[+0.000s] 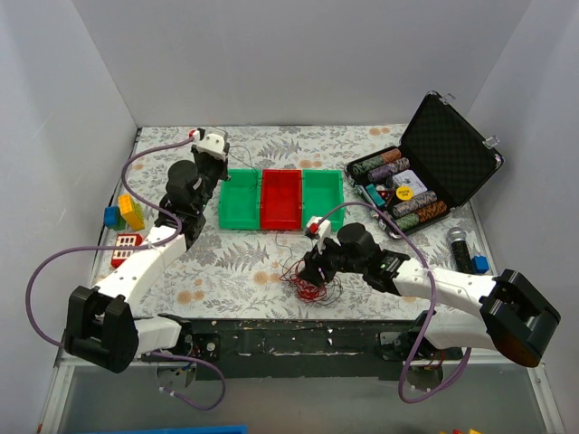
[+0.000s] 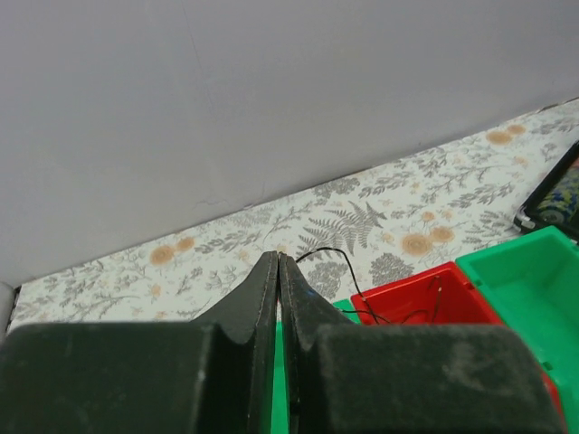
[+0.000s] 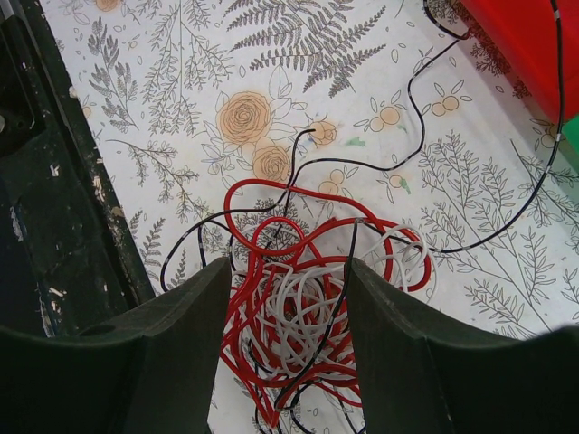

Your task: Untangle the cables

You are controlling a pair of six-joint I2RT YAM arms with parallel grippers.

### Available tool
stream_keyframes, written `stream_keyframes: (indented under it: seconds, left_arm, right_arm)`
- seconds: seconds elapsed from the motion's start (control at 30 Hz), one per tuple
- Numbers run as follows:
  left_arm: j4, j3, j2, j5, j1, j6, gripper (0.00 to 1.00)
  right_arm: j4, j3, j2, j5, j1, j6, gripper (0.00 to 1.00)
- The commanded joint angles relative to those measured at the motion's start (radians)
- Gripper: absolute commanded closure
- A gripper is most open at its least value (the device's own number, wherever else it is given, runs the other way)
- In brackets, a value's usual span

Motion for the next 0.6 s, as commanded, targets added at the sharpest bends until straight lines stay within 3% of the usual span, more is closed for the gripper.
stream_keyframes:
  seconds: [0.0,0.57]
  left_arm:
    - [0.048,-0.007,0.004,-0.021,0.029,-0.014,1.0]
    - [0.051,0.114,-0.007,0.028,0.08,-0.1,1.0]
  right_arm:
    - [0.012,0.001,0.0,0.005,0.004,-0.013,0.4]
    - [0.014,0.01,0.027,-0.001,0.004,-0.013,0.42]
